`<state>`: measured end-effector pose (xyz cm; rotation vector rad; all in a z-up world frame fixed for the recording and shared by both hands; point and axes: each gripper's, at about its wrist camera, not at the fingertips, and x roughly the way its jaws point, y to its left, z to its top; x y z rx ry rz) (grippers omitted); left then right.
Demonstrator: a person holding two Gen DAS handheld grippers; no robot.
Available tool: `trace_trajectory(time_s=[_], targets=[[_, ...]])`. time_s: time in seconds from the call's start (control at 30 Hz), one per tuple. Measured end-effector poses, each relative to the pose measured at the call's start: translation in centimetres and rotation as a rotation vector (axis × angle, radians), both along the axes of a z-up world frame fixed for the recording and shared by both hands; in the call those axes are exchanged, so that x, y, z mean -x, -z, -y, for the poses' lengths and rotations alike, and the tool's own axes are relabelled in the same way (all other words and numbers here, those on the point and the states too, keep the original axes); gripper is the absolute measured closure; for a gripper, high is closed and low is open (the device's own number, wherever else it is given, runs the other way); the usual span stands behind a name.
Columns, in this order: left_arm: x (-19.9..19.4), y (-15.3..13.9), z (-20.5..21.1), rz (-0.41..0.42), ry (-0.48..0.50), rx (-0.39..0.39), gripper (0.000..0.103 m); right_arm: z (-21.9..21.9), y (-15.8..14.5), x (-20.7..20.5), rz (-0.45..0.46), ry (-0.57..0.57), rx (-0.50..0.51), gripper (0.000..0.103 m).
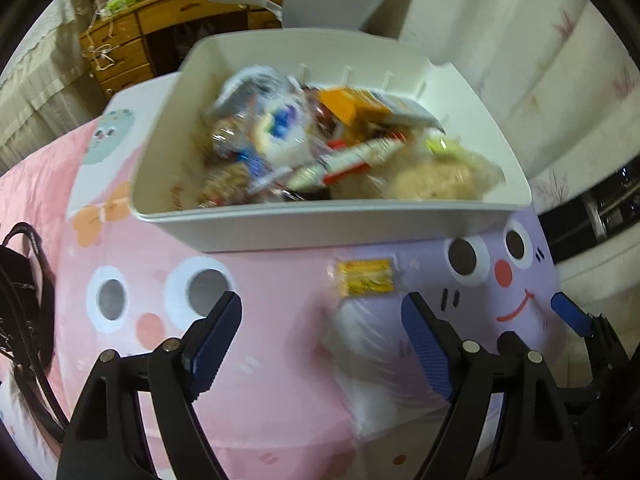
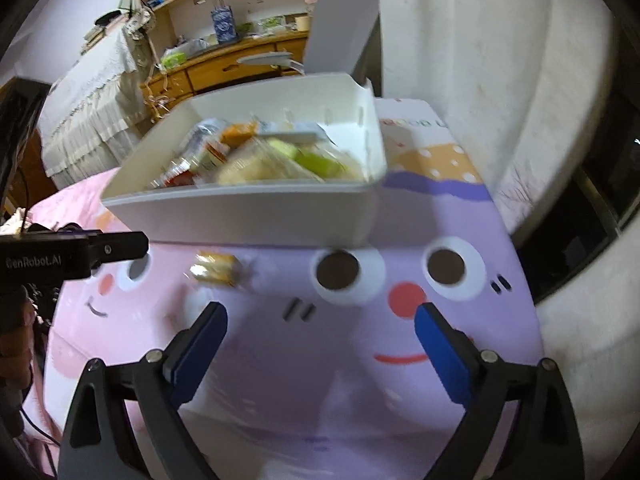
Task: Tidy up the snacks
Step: 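Grasp the small yellow wrapped cake with the left tool, then carry the yellow cake over the white box and open the left tool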
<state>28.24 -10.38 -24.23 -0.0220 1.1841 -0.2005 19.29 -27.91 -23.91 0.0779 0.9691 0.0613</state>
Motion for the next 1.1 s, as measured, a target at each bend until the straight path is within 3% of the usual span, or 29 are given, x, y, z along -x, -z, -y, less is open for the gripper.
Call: trace_trajectory(time_s=[0.23,0.5,0.67,0.87,0.97,1.1], targets=[[-0.4,2.2,2.3,-0.006,0.018,0.013,0.022,1.5,2.1,1.5,-0.063,0.074,-0.012,0.007],[-1.2,5.3,3.3,0.015,-0.022,0.051,0.022,1.7,3.1,0.7,-0.101,0.042,-0.035,0.007],[-1.5,6.5,3.9,0.017,-0.031,0.029,0.022,1.9,3.6,-0.1,-0.106,0.024,-0.051,0.007],[-1.7,7.2,5.2,0.049,-0.021,-0.036,0.034,2.1,4.3,-1.4,-0.127,0.005,-0.067,0.007],[-1.7,7.2,5.6,0.061,-0.007,-0.042,0.042,2.1,4.5,-1.6,-0.134,-0.001,-0.077,0.007],[-1.6,7.3,5.6,0.072,-0.010,-0.037,0.044,2.1,4.6,-1.6,-0.139,-0.005,-0.082,0.007]])
